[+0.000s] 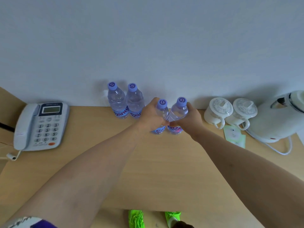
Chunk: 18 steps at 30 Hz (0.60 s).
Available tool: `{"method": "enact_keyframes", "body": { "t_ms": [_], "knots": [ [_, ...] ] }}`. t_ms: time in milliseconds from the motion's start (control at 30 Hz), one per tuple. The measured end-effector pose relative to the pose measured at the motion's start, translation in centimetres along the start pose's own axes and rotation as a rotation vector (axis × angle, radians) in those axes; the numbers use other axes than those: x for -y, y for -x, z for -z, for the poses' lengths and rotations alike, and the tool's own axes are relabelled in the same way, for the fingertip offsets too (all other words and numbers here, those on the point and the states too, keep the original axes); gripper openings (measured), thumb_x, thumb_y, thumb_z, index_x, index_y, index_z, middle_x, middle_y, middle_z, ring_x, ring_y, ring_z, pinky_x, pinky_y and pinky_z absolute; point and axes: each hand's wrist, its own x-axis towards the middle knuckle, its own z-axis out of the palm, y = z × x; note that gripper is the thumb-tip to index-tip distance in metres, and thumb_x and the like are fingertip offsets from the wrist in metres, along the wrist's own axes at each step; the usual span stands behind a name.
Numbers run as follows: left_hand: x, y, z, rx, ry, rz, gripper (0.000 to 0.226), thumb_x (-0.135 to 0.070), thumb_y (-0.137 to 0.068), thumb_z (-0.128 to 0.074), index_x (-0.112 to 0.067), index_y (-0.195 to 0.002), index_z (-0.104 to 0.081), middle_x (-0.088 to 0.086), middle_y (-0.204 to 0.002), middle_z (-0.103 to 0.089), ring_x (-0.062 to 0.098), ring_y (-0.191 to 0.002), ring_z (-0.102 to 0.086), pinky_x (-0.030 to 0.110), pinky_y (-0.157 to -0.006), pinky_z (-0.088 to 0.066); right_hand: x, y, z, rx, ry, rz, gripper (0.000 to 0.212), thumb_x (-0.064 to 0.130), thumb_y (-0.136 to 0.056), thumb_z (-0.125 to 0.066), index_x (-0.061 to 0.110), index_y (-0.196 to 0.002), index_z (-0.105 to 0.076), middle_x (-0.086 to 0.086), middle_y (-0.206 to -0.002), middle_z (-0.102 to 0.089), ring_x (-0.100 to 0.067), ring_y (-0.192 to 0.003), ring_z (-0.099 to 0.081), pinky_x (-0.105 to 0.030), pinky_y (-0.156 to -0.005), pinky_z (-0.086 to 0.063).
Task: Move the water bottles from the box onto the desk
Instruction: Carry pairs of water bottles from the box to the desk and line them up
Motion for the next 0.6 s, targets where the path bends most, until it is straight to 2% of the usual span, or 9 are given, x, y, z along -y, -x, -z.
{"method": "enact_keyframes", "body": {
  "t_ms": [100, 167, 233, 300, 400, 533, 600],
  "knots": [
    [-0.7, -1.0, 0.1, -0.097, -0.076, -0.083, 0.062, -0.006, -0.056, -0.094, -0.018, -0.107, -0.06, -0.007, -0.099, -0.054, 0.016, -0.096, -0.058, 0.025, -0.083, -0.052, 0.1, -2.0, 0.3, 0.024, 0.071, 0.043, 0.08, 0.024, -0.054, -0.096, 0.023, -0.124, -0.056, -0.004, -0.117, -0.065, -0.024, -0.107, -0.064, -0.043, -0.091, -0.055],
    [-1.0, -1.3, 0.4, -0.146, -0.218, -0.114, 0.077, -0.01, -0.057, -0.094, -0.018, -0.125, -0.059, -0.004, -0.115, -0.042, 0.017, -0.111, -0.052, 0.021, -0.091, -0.042, 0.2, -2.7, 0.6, 0.064, 0.168, 0.057, 0.084, 0.028, -0.056, -0.096, 0.024, -0.127, -0.052, -0.007, -0.122, -0.061, -0.026, -0.108, -0.062, -0.046, -0.094, -0.054],
    [-1.0, -1.2, 1.0, -0.189, -0.299, -0.12, 0.092, -0.015, -0.057, -0.095, -0.019, -0.137, -0.051, 0.003, -0.129, -0.044, 0.018, -0.118, -0.049, 0.021, -0.094, -0.038, 0.3, -2.6, 0.8, 0.086, 0.286, 0.065, 0.084, 0.036, -0.057, -0.095, 0.022, -0.126, -0.051, -0.008, -0.121, -0.059, -0.026, -0.105, -0.062, -0.044, -0.091, -0.054],
    [-1.2, -0.9, 1.7, -0.208, -0.314, -0.109, 0.093, -0.02, -0.055, -0.096, -0.022, -0.136, -0.05, 0.003, -0.131, -0.051, 0.018, -0.115, -0.051, 0.026, -0.091, -0.042, 0.5, -2.1, 1.2, 0.099, 0.315, 0.067, 0.085, 0.042, -0.057, -0.094, 0.021, -0.127, -0.051, -0.007, -0.121, -0.057, -0.025, -0.106, -0.06, -0.044, -0.092, -0.054],
    [-1.9, -0.5, 2.3, -0.149, -0.423, -0.164, 0.088, -0.021, -0.057, -0.095, -0.025, -0.133, -0.052, 0.0, -0.125, -0.058, 0.019, -0.108, -0.056, 0.03, -0.083, -0.045, 0.6, -1.5, 1.9, 0.063, 0.269, 0.07, 0.081, 0.042, -0.059, -0.093, 0.022, -0.127, -0.053, -0.006, -0.12, -0.06, -0.023, -0.107, -0.06, -0.044, -0.092, -0.054],
    [-2.8, -0.2, 2.4, -0.114, -0.607, -0.299, 0.062, -0.004, -0.061, -0.084, -0.019, -0.115, -0.057, 0.001, -0.108, -0.058, 0.028, -0.091, -0.059, 0.039, -0.069, -0.05, 0.8, -0.6, 2.0, -0.013, 0.2, 0.101, 0.064, 0.036, -0.063, -0.092, 0.02, -0.116, -0.061, -0.001, -0.107, -0.066, -0.021, -0.099, -0.064, -0.044, -0.088, -0.056],
    [-3.1, -0.5, 2.7, -0.107, -0.676, -0.336, 0.057, -0.001, -0.062, -0.082, -0.016, -0.111, -0.057, 0.004, -0.108, -0.057, 0.03, -0.092, -0.057, 0.042, -0.07, -0.05, 1.1, -0.8, 1.9, -0.03, 0.167, 0.101, 0.053, 0.031, -0.063, -0.091, 0.019, -0.108, -0.066, 0.002, -0.097, -0.069, -0.02, -0.094, -0.066, -0.042, -0.084, -0.057]
  ]
}}
